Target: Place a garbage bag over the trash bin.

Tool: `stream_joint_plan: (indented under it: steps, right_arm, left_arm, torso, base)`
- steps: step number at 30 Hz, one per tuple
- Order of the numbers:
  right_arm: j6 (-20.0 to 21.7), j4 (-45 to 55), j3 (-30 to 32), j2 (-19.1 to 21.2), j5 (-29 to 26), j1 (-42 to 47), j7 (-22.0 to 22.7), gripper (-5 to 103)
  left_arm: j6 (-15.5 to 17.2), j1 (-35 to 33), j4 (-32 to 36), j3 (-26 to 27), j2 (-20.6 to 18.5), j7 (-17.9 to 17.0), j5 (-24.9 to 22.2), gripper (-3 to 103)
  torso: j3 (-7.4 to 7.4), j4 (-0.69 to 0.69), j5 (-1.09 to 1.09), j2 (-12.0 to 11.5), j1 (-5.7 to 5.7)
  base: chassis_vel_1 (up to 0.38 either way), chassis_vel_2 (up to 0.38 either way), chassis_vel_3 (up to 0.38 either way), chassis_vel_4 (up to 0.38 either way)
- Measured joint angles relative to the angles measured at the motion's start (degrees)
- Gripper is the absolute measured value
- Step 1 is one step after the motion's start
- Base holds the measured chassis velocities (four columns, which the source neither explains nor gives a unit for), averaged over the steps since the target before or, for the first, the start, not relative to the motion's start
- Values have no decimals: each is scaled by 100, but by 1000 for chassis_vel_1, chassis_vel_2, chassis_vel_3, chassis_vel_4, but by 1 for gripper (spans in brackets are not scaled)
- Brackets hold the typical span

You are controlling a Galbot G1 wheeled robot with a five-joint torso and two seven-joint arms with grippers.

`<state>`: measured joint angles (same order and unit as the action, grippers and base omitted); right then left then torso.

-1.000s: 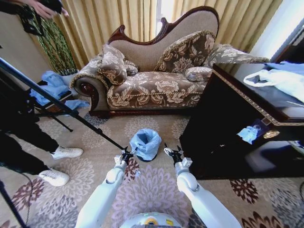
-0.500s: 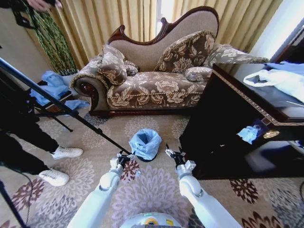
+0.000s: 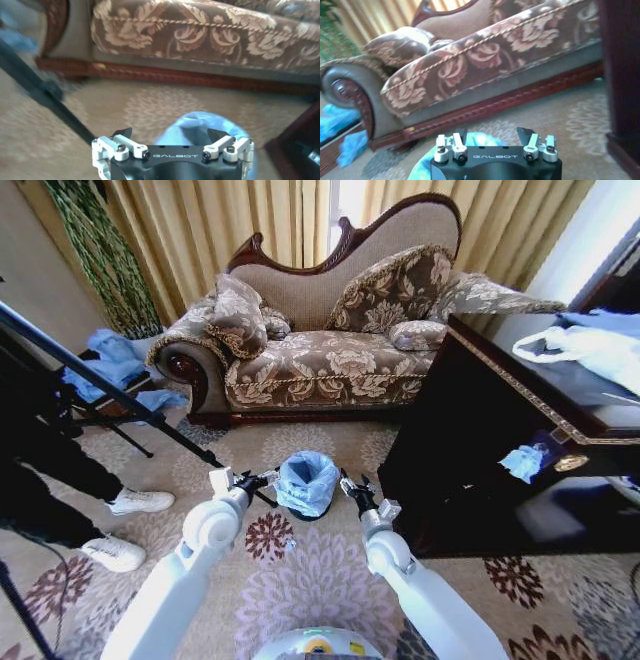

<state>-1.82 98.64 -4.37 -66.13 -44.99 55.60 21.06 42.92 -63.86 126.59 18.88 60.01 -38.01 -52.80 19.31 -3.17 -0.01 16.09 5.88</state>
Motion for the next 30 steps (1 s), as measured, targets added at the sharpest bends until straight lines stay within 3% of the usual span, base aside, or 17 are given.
stream_joint_plan:
  steps: [3,8,10,14,17,21,23,27,29,30]
  right_arm:
    - [28,-334,-234,-119,112,-265,-338,51]
    - [197,-679,-546,-289,148,-669,-281,43]
    - [477,-1079,-745,-601,72,-1093,108,35]
    - [871,-1268,-863,-794,-331,-1373,501,27]
    - [1390,-1267,-1167,-874,-1176,-1637,1323,15]
    - [1572,-1293,-1304,-942,-1517,-1801,1748,8]
    - [1669,-1551,-1420,-1174,-1710,-2065,2130,2]
    - [1716,-1747,-1483,-1388,-1826,-2263,2361,0]
    - [1811,-2090,-1514,-1774,-2013,-2519,2835,0]
    - [1811,-2090,-1514,-1774,-2013,-2519,2835,0]
  left_arm:
    - [10,-234,116,23,-189,73,473,100]
    - [-5,-280,163,50,-275,150,551,100]
    - [-21,-241,163,48,-309,154,440,100]
    - [-33,-184,162,31,-347,119,293,100]
    - [-47,-39,100,12,-361,104,181,100]
    - [-53,63,31,-8,-329,103,160,100]
    - [-58,143,-45,-14,-250,104,158,100]
    - [-61,157,-90,-12,-189,105,159,100]
    - [-66,130,-135,-12,-103,106,170,100]
    - [-66,130,-135,-12,-103,106,170,100]
  torso:
    - [0,1,-1,0,0]
    - [0,1,-1,0,0]
    - [0,3,-1,0,0]
    - [0,2,0,0,0]
    - [0,1,0,0,0]
    - [0,-1,0,0,0]
    - [1,-1,0,-1,0]
    - [0,2,-1,0,0]
    - [0,2,0,0,1]
    - [0,2,0,0,1]
  base:
    - [0,0,0,0]
    - [0,0,0,0]
    - [0,0,0,0]
    - [0,0,0,0]
    - [0,0,0,0]
    - [0,0,0,0]
    - [0,0,0,0]
    - [0,0,0,0]
    - [0,0,0,0]
    - [0,0,0,0]
